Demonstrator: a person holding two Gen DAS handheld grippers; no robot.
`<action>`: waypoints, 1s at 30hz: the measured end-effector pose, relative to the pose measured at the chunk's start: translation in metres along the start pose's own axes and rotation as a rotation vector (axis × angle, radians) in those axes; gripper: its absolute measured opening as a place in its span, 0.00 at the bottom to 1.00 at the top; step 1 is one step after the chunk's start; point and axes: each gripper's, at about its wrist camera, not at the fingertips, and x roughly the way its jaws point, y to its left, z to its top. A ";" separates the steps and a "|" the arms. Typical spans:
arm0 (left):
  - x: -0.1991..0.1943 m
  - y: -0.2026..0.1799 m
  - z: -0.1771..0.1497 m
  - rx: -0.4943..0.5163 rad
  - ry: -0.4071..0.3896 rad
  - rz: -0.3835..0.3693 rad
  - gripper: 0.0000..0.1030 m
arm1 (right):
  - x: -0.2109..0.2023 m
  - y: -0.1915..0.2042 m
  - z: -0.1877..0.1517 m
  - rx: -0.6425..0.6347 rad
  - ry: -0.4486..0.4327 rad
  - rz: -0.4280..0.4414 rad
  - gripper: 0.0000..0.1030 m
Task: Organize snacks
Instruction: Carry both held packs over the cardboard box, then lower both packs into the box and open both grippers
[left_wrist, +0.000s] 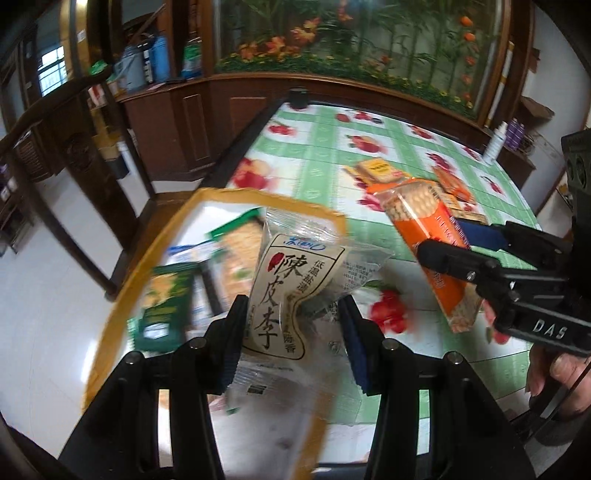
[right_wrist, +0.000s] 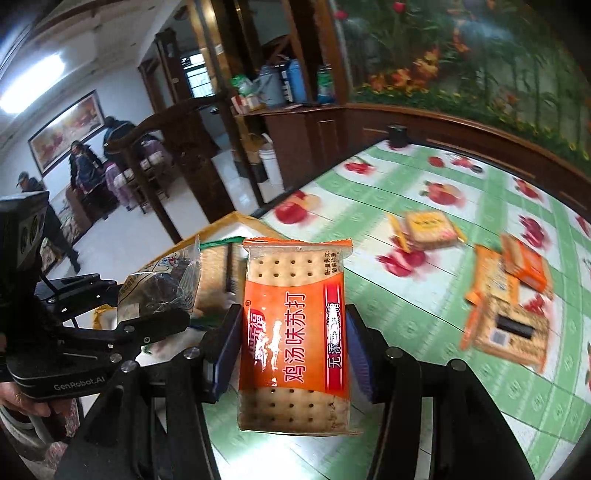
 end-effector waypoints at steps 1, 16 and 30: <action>-0.002 0.006 -0.002 -0.007 -0.001 0.007 0.49 | 0.005 0.006 0.004 -0.009 0.001 0.011 0.52; 0.001 0.081 -0.043 -0.113 0.056 0.075 0.49 | 0.074 0.075 0.035 -0.107 0.087 0.120 0.52; 0.009 0.093 -0.057 -0.123 0.064 0.118 0.50 | 0.112 0.122 0.024 -0.172 0.174 0.110 0.52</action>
